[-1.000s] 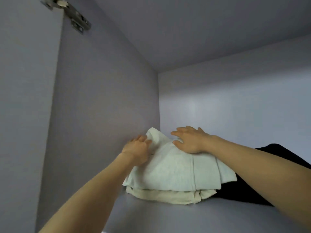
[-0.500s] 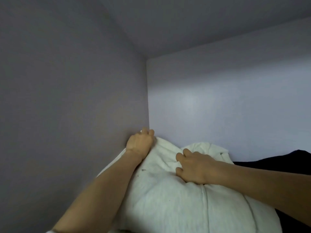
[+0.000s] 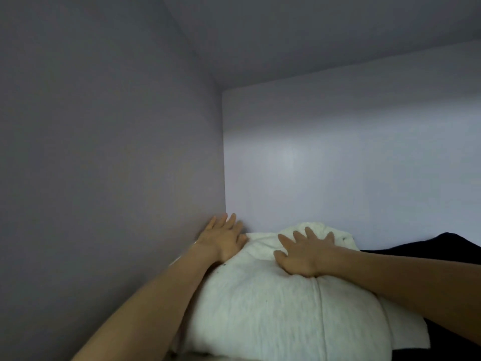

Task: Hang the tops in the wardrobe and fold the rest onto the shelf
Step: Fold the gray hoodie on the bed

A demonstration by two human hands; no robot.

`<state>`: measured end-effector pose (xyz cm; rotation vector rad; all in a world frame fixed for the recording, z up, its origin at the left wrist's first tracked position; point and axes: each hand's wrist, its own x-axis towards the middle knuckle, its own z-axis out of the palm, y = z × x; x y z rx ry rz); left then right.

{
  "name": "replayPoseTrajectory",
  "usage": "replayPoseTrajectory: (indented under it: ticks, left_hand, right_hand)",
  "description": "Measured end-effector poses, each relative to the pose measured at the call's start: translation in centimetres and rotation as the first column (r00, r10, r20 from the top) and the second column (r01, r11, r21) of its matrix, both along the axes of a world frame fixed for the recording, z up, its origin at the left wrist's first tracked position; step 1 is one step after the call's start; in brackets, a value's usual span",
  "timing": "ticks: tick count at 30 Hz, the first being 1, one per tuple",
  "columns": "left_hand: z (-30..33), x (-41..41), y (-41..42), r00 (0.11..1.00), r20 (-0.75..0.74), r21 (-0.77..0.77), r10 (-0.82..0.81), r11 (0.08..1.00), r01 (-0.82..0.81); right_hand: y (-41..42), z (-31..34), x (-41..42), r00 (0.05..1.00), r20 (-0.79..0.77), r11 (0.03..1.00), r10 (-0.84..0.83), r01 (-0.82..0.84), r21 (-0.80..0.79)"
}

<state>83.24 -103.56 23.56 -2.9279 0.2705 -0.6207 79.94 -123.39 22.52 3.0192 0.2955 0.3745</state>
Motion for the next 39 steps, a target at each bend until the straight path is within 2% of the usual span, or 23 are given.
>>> replayPoseTrajectory:
  ticks: [2,4,6,8,10,12,14,15,17,19,21,24,27,29,32,34,37,39]
  left_hand:
    - [-0.3,-1.1,0.0,0.996,-0.071,-0.010,-0.047,0.999,0.046]
    - [-1.4,-1.6,-0.2,0.989,-0.138,0.138,0.052,0.990,-0.033]
    - [-2.4,-1.5,0.0,0.974,-0.065,0.304,0.219,0.933,-0.190]
    - [-2.6,-1.6,0.3,0.948,0.040,0.392,0.317,0.867,-0.306]
    - [-2.4,-2.2,0.5,0.943,0.047,0.377,0.331,0.868,-0.323]
    - [-1.6,-3.4,0.2,0.967,-0.015,0.237,0.254,0.940,-0.244]
    - [-0.8,-5.1,0.1,0.988,-0.024,0.048,0.152,0.987,-0.150]
    - [-0.5,-6.3,0.1,0.989,0.016,0.026,0.144,0.989,-0.144]
    - [0.5,-8.9,0.4,0.959,0.181,0.149,0.220,0.957,-0.248]
    - [1.8,-11.4,1.0,0.901,0.329,0.275,0.283,0.884,-0.379]
    - [3.2,-14.9,1.2,0.854,0.418,0.269,0.311,0.855,-0.443]
    - [3.8,-20.4,0.7,0.825,0.472,0.207,0.312,0.870,-0.447]
    - [1.4,-26.6,0.9,0.794,0.545,0.116,0.270,0.913,-0.390]
    - [-1.4,-31.6,1.7,0.772,0.575,0.086,0.269,0.919,-0.384]
    - [-6.0,-39.3,2.8,0.777,0.556,0.051,0.296,0.920,-0.388]
    - [-9.3,-45.1,3.0,0.773,0.552,-0.002,0.313,0.927,-0.374]
    - [-14.2,-54.2,3.6,0.719,0.613,-0.104,0.327,0.936,-0.337]
    - [-18.1,-60.4,4.0,0.688,0.628,-0.173,0.363,0.928,-0.331]
  right_hand:
    - [0.7,0.5,0.9,0.999,0.038,0.999,0.039,-0.039,-0.005]
    - [1.1,0.6,1.9,0.993,-0.053,0.994,0.104,-0.106,-0.037]
    - [0.2,0.4,3.4,0.976,-0.209,0.995,0.060,-0.075,-0.063]
    - [-2.3,0.5,4.5,0.956,-0.272,0.994,-0.111,0.100,-0.053]
    - [-4.9,0.8,4.7,0.933,-0.261,0.967,-0.248,0.255,-0.009]
    - [-5.7,1.5,4.5,0.944,-0.251,0.976,-0.215,0.219,-0.009]
    - [-4.9,2.7,3.3,0.974,-0.165,0.988,-0.156,0.153,-0.028]
    - [-4.4,3.3,2.3,0.984,-0.122,0.992,-0.129,0.126,-0.027]
    - [-3.2,4.7,-0.1,0.997,-0.058,0.999,-0.052,0.052,0.006]
    - [-2.0,6.0,-3.0,1.000,0.007,0.999,0.017,-0.017,0.048]
    - [-0.8,6.8,-6.5,0.991,0.100,0.994,0.090,-0.095,0.048]
    - [1.0,6.5,-12.1,0.936,0.266,0.966,0.230,-0.253,0.052]
    - [2.9,4.7,-17.8,0.791,0.463,0.892,0.400,-0.452,0.003]
    - [4.5,2.6,-21.8,0.700,0.539,0.811,0.469,-0.582,0.050]
    - [7.5,-0.5,-27.1,0.639,0.586,0.613,0.498,-0.738,0.282]
    - [9.9,-3.5,-31.4,0.617,0.614,0.358,0.492,-0.787,0.503]
    - [12.8,-9.9,-39.6,0.610,0.650,-0.097,0.453,-0.691,0.716]
    - [14.2,-15.5,-45.4,0.605,0.656,-0.253,0.452,-0.618,0.745]
